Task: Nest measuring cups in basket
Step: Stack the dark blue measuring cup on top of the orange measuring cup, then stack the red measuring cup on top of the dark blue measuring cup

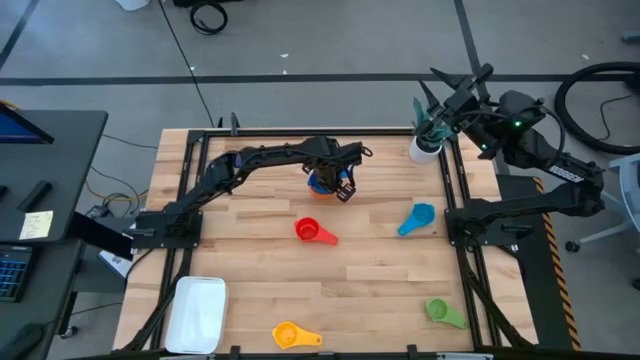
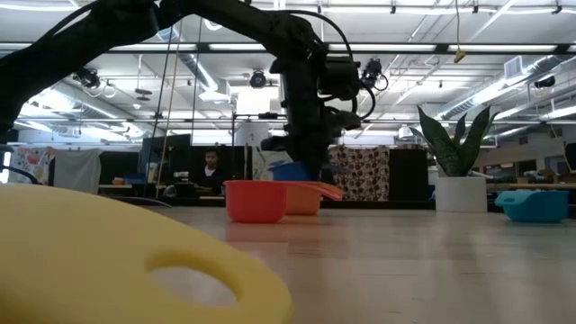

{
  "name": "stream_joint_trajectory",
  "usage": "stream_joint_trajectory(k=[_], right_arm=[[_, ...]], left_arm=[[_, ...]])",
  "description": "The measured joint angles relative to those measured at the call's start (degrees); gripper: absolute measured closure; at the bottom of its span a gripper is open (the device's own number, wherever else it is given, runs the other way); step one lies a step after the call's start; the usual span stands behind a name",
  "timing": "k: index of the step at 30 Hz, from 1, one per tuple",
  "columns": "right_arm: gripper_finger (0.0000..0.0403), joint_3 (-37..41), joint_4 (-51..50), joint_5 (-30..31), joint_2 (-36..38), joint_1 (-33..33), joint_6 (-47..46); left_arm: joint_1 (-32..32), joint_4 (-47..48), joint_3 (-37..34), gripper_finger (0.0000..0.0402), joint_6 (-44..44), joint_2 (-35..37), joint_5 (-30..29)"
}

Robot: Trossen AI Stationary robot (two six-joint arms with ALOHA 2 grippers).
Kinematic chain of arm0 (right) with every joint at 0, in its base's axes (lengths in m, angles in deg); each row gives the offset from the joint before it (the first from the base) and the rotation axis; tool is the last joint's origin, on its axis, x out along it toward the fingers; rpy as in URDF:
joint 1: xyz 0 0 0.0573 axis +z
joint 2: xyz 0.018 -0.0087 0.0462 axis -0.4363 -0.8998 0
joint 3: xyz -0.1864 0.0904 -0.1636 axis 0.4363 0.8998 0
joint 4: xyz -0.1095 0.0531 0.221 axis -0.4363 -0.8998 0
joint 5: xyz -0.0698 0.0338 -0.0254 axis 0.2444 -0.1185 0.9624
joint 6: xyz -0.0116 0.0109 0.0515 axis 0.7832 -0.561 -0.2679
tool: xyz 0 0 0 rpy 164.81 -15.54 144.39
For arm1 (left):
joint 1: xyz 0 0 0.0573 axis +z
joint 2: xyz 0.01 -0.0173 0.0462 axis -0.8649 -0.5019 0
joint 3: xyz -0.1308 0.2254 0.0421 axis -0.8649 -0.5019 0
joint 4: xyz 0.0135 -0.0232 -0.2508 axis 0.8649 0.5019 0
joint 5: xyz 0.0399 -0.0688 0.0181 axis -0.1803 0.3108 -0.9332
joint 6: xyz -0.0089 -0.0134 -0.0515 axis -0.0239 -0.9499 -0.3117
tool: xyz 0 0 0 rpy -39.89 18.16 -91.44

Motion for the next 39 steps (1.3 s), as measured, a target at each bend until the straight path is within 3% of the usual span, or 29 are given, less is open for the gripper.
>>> stream_joint_trajectory(k=[6,14,19,28,39], right_arm=[[0.0247,0.0,-1.0,0.0,0.0,0.0,0.0],[0.0247,0.0,-1.3,0.1,0.0,0.0,0.0],[0.0247,0.0,-1.3,0.3,0.0,0.0,0.0],[0.0247,0.0,-1.8,0.4,0.0,0.0,0.0],[0.0247,0.0,-9.4,0.3,0.0,0.0,-0.5]], left_arm=[[0.0,-0.3,0.0,0.0311,1.9,0.0,-1.8],[0.0,0.7,1.6,0.0274,3.4,0.0,0.3],[0.5,1.3,4.0,0.0268,3.0,0.1,3.5],[0.6,7.4,13.5,0.0267,8.3,0.5,3.8],[3.3,19.9,13.0,0.0267,14.3,11.9,2.7]])
